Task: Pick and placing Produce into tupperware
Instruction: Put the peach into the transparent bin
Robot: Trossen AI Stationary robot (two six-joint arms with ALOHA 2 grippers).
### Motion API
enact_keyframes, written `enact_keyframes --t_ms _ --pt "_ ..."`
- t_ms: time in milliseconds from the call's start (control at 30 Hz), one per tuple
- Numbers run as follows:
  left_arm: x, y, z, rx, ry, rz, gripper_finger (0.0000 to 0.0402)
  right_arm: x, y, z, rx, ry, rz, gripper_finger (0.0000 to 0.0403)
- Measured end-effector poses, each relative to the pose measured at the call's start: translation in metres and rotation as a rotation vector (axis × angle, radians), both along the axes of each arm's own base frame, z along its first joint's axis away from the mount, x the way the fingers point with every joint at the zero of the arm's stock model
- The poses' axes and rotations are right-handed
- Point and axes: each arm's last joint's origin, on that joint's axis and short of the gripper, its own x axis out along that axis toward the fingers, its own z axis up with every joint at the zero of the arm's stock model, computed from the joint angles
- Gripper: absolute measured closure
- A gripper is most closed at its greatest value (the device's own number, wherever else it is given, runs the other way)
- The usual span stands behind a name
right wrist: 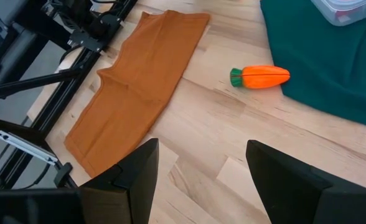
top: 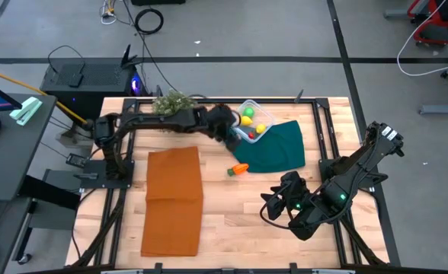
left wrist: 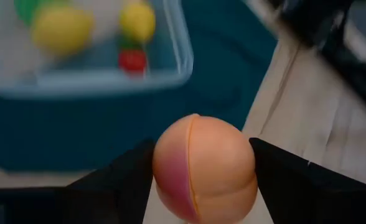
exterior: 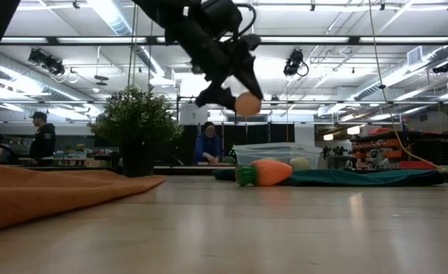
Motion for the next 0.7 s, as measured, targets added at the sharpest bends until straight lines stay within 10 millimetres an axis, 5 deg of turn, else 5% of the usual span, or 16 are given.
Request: enact_keyframes --t_ms 300,533,700 --pt "0.000 0.047 0.040 0.130 -0.135 0.083 0.0149 0.000 0.000 0.000 0.000 0.000 0.000 0.0194" --pt "0.001 0.068 0.048 0.166 -0.247 0.126 0.0156 0.000 0.000 0.000 0.000 0.000 0.001 0.0194" --pt "0.013 0.071 0.032 0.167 -0.269 0.094 0.0151 0.000 0.000 0.000 -0.001 0.000 0.001 0.0194"
